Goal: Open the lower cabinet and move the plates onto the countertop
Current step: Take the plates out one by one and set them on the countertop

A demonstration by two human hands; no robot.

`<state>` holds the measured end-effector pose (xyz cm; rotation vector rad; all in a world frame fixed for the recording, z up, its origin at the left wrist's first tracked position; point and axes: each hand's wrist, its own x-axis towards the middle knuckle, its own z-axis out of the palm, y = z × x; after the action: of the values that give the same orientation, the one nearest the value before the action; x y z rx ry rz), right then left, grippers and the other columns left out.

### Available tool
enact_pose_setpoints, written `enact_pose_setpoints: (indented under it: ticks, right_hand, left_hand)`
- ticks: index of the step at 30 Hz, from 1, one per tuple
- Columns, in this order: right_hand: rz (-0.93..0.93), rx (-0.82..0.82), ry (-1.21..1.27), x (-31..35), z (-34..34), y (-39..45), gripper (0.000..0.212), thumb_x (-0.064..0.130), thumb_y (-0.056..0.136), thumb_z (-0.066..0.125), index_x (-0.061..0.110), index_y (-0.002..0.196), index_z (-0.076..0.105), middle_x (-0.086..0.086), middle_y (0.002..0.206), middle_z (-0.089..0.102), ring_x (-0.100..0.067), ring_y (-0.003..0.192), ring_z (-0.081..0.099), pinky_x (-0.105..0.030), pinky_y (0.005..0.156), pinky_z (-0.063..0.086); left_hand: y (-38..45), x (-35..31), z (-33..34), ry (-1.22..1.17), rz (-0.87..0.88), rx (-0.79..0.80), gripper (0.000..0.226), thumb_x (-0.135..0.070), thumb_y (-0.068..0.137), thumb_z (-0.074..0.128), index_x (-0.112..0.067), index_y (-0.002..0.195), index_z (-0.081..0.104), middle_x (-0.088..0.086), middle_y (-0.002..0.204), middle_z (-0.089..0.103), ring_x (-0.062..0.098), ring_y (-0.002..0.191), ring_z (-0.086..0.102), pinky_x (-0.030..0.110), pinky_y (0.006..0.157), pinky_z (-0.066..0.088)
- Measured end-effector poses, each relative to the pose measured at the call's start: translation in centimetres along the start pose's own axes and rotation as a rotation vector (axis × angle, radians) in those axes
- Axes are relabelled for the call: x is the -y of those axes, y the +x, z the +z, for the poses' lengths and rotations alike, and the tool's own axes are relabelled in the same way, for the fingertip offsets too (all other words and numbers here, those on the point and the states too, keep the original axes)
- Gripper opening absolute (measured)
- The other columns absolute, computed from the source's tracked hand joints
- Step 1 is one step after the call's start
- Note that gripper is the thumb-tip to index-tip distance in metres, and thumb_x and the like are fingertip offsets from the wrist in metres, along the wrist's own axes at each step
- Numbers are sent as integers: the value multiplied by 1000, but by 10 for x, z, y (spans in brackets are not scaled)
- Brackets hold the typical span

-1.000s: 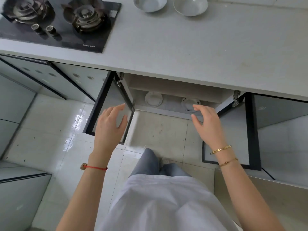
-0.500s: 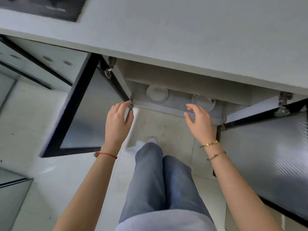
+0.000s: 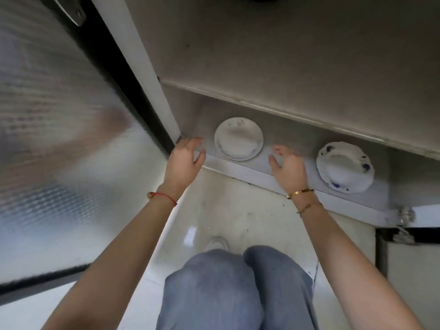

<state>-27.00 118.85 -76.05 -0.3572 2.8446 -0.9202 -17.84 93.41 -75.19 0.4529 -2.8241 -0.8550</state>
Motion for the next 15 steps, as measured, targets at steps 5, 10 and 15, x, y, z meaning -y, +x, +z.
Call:
enact_pose_setpoints:
  ticks: [5, 10, 15]
  right_hand:
    - [18, -34, 3, -48, 68, 52, 34, 18, 92, 57, 0, 120, 57, -17, 121, 62, -35, 114, 54, -39, 96, 45]
    - [23, -59, -29, -77, 113, 87, 29, 19, 91, 57, -3, 110, 59, -20, 111, 64, -37, 104, 58, -37, 84, 46]
    - [118, -36, -2, -90, 132, 109, 37, 27, 92, 57, 0, 116, 56, -19, 109, 66, -36, 106, 59, -40, 86, 49]
  left_hand:
    - [39, 43, 74, -23, -8, 10, 34, -19, 92, 58, -7, 124, 61, 13, 116, 65, 31, 105, 62, 35, 91, 48]
    - [71, 70, 125, 27, -58, 74, 38, -22, 90, 58, -8, 126, 58, 14, 119, 64, 33, 106, 62, 43, 92, 49]
    - [99, 79, 153, 29, -115, 125, 30, -28, 90, 62, 0, 102, 63, 20, 104, 65, 35, 100, 60, 37, 78, 49]
